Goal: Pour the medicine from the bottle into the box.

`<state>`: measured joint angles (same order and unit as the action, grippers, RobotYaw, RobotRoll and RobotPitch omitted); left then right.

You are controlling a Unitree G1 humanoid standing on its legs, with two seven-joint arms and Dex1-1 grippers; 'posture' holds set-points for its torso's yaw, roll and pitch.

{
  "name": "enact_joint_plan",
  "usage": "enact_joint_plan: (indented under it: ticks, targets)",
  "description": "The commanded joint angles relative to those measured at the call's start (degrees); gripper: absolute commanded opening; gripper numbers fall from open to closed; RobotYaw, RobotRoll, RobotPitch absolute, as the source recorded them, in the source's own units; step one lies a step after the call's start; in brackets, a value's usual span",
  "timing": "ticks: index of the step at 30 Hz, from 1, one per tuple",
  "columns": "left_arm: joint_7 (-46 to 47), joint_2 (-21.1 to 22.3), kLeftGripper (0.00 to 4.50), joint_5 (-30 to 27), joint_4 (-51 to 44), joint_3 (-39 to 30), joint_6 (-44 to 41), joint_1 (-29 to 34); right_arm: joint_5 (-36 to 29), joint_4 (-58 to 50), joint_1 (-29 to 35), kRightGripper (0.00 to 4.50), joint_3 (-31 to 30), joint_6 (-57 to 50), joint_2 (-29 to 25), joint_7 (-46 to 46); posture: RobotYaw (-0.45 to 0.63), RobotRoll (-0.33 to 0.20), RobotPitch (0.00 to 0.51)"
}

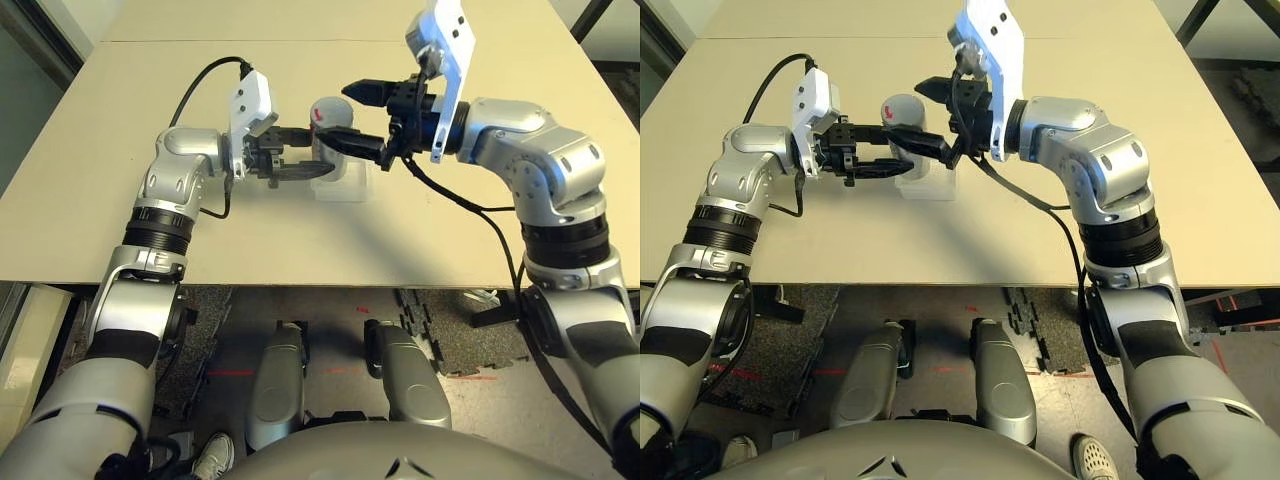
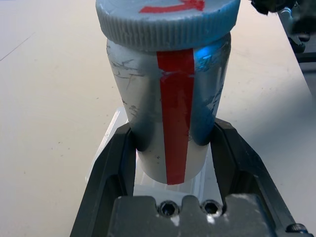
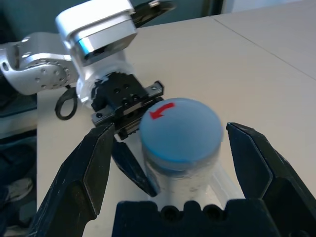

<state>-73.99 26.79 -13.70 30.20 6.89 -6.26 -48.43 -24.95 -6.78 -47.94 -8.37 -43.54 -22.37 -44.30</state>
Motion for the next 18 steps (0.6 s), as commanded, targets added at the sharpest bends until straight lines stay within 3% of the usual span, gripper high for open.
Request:
enact_joint_plan:
  ticks: [1,11,14,17,18]
  targets:
    - [-0.11,-0.09,2.36,-0.13,-1.13,-0.16,-0.64,-0.04,1.04,-0.11,0.7,4.5,-0.89,1.54,-0.31,-0.53,0.05,0.0,0.169]
    - [-0.15,-0.26,2.36,-0.22,-1.9,0.02,-1.5,0.17,1.63,-0.21,0.77,4.5,-0.35,2.42,0.43,-0.15,0.04,0.0,0.176]
    - [-0.14,-0.43,2.36,-0.25,-2.22,0.09,-1.81,0.2,1.71,-0.43,0.94,3.87,-0.4,2.38,0.4,-0.26,0.04,0.0,0.176]
    - [-0.13,-0.53,2.36,-0.23,-2.49,0.08,-2.07,0.29,1.75,-0.56,0.95,2.74,-0.35,2.36,0.42,-0.3,0.04,0.0,0.177]
    - [-0.12,-0.55,2.36,-0.24,-2.66,0.08,-2.17,0.36,1.77,-0.61,0.96,2.56,-0.34,2.38,0.4,-0.31,0.04,0.0,0.177]
